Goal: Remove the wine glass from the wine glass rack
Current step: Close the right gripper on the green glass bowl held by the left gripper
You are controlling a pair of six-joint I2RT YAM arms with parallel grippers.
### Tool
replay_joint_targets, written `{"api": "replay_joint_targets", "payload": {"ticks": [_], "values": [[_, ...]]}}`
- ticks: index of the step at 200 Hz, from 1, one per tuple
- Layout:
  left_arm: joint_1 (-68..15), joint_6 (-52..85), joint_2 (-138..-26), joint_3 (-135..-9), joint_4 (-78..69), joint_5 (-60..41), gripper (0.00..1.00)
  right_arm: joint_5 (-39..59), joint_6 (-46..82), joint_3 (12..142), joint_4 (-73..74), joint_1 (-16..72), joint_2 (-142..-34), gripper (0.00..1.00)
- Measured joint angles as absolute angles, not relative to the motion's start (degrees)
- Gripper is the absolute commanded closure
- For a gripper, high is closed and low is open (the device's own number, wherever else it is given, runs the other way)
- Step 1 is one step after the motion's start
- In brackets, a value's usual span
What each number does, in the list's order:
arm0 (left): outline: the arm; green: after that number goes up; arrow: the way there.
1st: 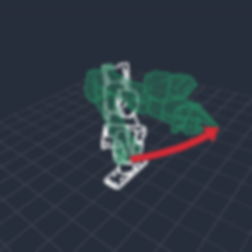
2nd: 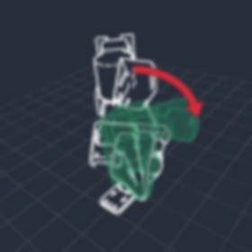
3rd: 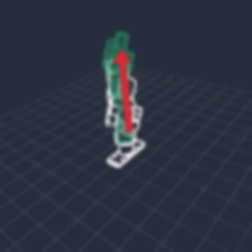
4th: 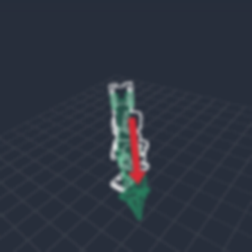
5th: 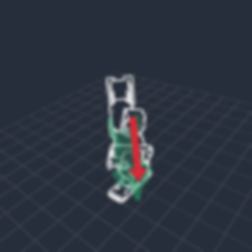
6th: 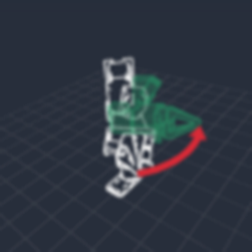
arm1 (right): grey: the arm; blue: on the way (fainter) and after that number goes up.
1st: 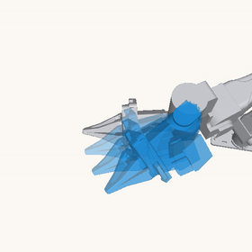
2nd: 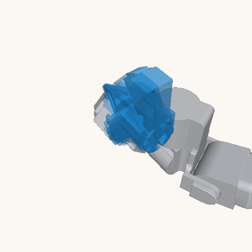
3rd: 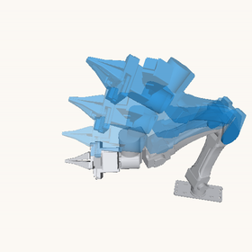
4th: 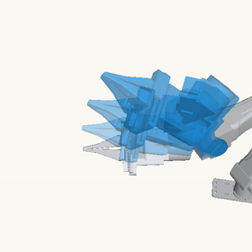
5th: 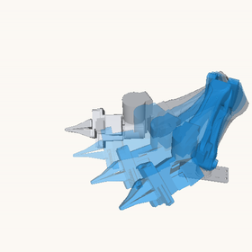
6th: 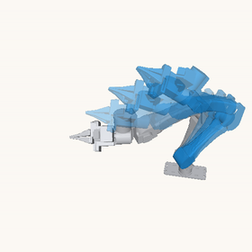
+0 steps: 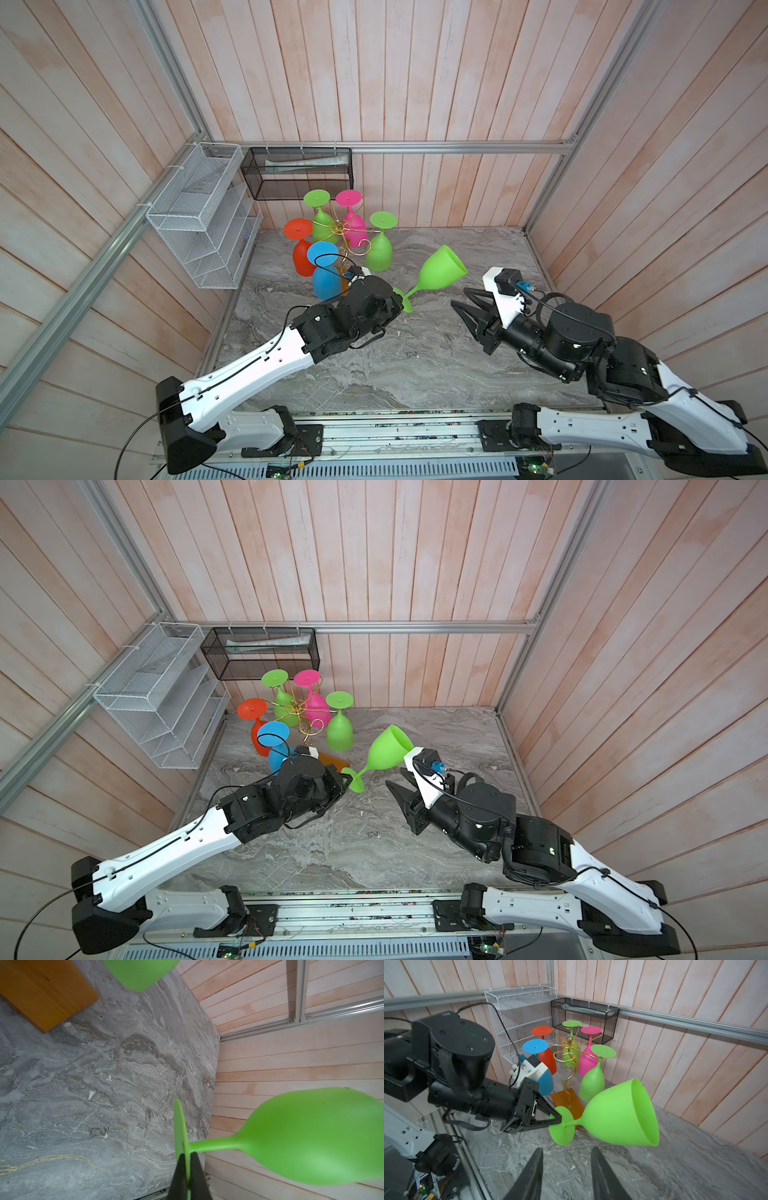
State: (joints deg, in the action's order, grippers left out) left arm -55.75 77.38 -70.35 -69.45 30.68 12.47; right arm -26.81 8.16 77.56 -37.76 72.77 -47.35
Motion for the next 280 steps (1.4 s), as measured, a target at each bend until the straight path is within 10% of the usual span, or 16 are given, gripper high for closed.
{"api": "replay_joint_targets", "payload": {"ticks": [70,141,280], "values": [[-55.75,73.03,-66.08,-62.02,22.46,12.01,1.0,-24.71,14.81,90.0,-47.2,70.39,-52.27,0.61],[-55.48,68.64,-61.43,-57.91,17.74,11.81,1.0,0.12,12.75,92.71,-48.05,43.94,-62.5,0.6],[-52.01,66.54,-60.8,-56.16,14.11,9.19,1.0,18.04,11.62,94.67,-47.66,42.61,-66.06,0.6]]}}
